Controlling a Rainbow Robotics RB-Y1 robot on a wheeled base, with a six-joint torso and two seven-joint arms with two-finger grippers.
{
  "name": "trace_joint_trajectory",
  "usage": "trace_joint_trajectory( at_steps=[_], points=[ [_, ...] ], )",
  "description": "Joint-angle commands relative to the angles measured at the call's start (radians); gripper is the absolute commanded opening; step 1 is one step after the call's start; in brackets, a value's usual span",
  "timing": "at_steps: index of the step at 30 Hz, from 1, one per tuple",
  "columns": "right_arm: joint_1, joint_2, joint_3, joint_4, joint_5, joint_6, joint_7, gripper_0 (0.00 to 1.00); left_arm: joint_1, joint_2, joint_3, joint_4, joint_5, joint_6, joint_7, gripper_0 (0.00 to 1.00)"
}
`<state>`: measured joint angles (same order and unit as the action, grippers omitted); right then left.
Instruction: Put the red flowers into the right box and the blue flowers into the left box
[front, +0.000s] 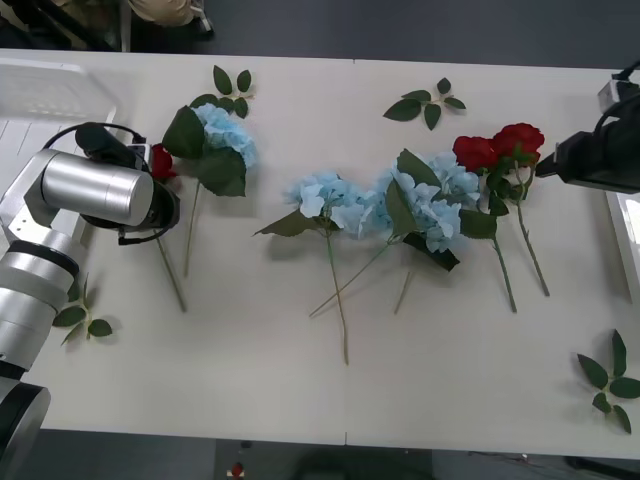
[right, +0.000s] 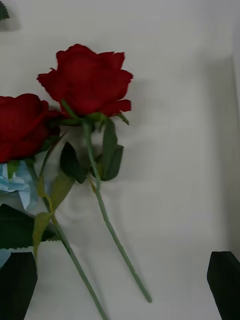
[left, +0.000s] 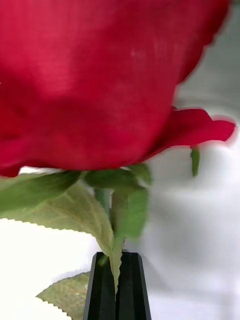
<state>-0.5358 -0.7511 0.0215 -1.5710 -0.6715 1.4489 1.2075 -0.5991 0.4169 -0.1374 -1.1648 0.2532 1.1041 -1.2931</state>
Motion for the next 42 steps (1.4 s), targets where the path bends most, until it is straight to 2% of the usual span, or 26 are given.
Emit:
trace_joint_trajectory(
  at_steps=[1,4,8,16,23,29,35,39,42],
  points=[
    [-0.024,-0.004,0.086,-0.029,0.029,-0.070,-0.042,1.00,-0.028,0.006,-0.010,-0.027,-0.028,-0.010,-0.022,0.00],
    [-0.027,0.007,0.132,-0.018,0.043,-0.107,-0.045,1.00,-0.028,0.008,0.001,-0.042,-0.025,-0.007,-0.028,0.00],
    [-0.029,0.038,0.150,-0.004,0.081,-0.127,-0.045,1.00,-0.028,0.028,0.007,-0.128,0.009,0.040,-0.045,0.00],
    [-0.033,0.073,0.152,0.052,0.122,-0.159,-0.031,1.00,-0.028,0.085,0.059,-0.503,0.270,0.230,-0.178,0.00],
    [-0.035,0.092,0.153,0.108,0.151,-0.205,-0.025,1.00,-0.025,0.085,0.131,-0.690,0.434,0.310,-0.316,0.00],
    [-0.047,0.110,0.159,0.164,0.171,-0.255,-0.013,1.00,-0.025,0.071,0.116,-0.803,0.566,0.283,-0.434,0.00],
    [-0.062,0.124,0.175,0.215,0.188,-0.283,0.000,1.00,-0.021,0.031,0.074,-0.817,0.618,0.234,-0.535,0.00],
    [-0.084,0.130,0.192,0.258,0.187,-0.311,0.003,1.00,0.005,0.013,0.041,-0.816,0.661,0.140,-0.627,0.00],
    [-0.105,0.148,0.193,0.310,0.190,-0.340,0.012,1.00,0.039,0.013,-0.002,-0.814,0.732,0.014,-0.681,0.00]
  ],
)
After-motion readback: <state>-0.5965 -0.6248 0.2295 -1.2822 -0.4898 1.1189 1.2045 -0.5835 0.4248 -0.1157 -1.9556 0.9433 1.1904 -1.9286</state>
